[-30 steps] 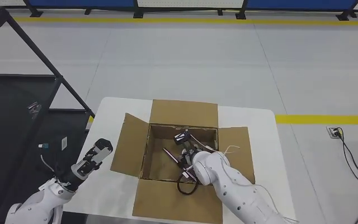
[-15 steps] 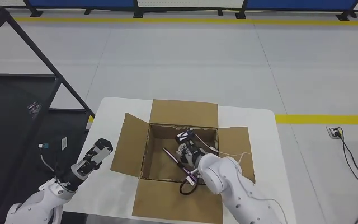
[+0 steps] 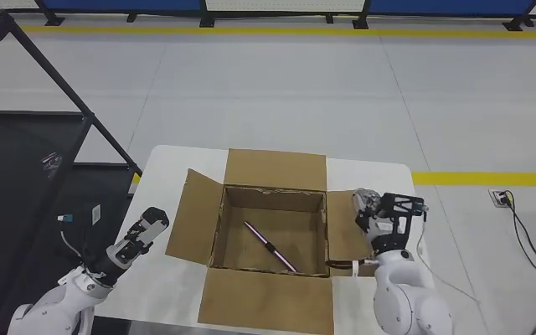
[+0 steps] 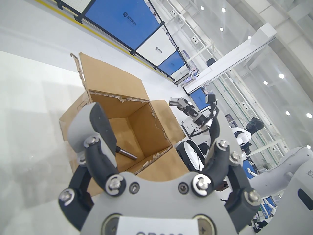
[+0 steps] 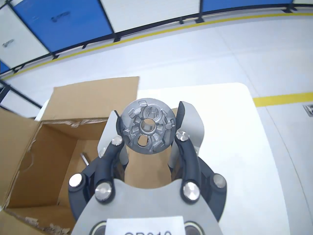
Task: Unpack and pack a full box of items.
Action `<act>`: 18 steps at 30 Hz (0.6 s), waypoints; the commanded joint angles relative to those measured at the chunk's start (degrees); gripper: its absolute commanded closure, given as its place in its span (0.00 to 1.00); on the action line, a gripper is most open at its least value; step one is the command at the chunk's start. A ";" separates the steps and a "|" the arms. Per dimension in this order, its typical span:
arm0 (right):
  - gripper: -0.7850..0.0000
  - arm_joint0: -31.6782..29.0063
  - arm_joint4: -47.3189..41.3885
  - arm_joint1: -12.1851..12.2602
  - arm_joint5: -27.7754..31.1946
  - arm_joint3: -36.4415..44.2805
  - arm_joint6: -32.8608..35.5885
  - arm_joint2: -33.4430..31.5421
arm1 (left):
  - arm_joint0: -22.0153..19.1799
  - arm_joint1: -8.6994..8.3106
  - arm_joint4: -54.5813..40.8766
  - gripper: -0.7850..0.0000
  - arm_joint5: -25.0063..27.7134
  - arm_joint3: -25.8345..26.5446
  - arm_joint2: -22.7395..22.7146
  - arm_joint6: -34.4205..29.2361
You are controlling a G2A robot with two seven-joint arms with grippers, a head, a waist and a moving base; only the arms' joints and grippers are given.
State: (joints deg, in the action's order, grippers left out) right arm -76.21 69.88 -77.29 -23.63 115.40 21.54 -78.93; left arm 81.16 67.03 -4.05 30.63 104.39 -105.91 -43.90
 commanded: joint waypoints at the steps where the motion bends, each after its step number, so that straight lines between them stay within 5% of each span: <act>1: 1.00 0.26 -0.85 -0.01 -1.39 -1.53 0.31 -1.84 | 0.00 0.00 0.00 0.00 0.00 0.00 0.00 0.00; 8: 1.00 8.01 5.45 0.52 -3.79 -15.92 8.29 -6.74 | 0.00 0.00 0.00 0.00 0.00 0.00 0.00 0.00; 18: 1.00 17.50 1.29 1.06 6.33 -37.31 11.31 -9.75 | 0.00 0.00 0.00 0.00 0.00 0.00 0.00 0.00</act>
State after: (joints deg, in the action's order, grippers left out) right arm -59.16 71.56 -76.25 -17.99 79.48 32.89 -88.62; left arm 81.16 67.03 -4.05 30.63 104.39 -105.91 -43.90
